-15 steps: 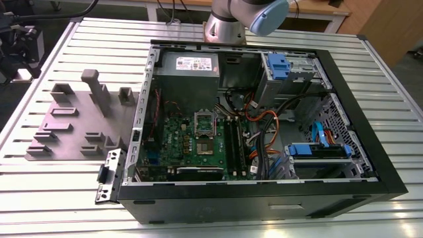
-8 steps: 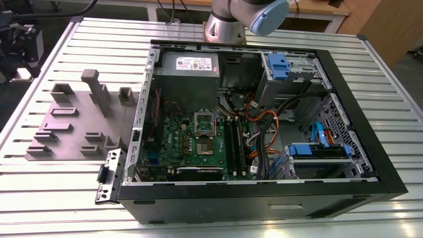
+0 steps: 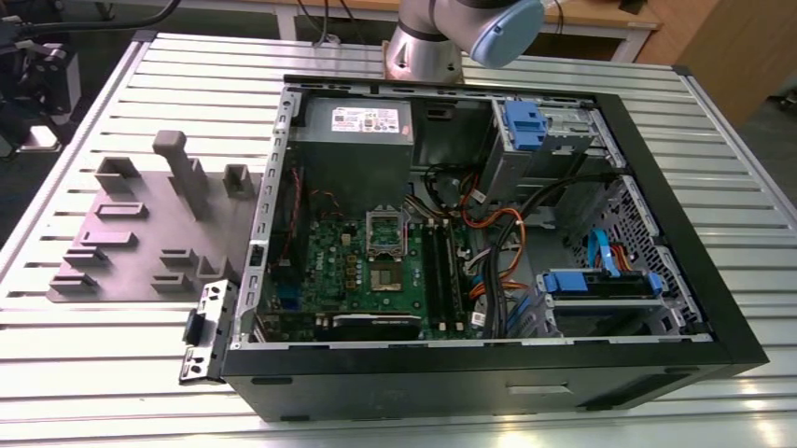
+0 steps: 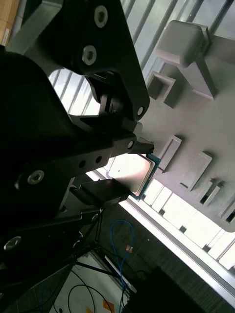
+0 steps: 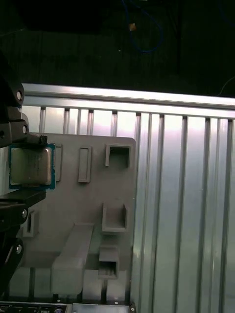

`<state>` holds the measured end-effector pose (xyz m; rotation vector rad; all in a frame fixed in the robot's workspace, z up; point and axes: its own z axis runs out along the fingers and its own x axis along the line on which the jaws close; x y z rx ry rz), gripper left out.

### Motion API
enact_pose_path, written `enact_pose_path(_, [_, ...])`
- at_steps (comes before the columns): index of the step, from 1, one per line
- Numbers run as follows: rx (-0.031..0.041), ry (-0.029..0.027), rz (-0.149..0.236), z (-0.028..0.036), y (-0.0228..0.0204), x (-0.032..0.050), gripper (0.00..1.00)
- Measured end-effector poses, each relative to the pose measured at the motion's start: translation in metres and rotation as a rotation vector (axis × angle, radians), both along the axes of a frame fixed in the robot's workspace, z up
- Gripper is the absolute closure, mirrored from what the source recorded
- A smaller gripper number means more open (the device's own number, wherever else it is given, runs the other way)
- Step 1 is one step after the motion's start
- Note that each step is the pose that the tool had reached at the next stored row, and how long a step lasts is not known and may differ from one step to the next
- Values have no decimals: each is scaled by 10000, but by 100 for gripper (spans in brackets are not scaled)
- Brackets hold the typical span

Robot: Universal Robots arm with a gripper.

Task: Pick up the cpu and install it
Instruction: 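Pick up the cpu and move it towards the insertion slot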

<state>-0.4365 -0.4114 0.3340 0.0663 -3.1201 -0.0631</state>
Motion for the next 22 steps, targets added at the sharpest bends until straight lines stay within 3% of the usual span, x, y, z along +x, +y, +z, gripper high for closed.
enact_pose_path(22, [0,0,0,76,0,0,55])
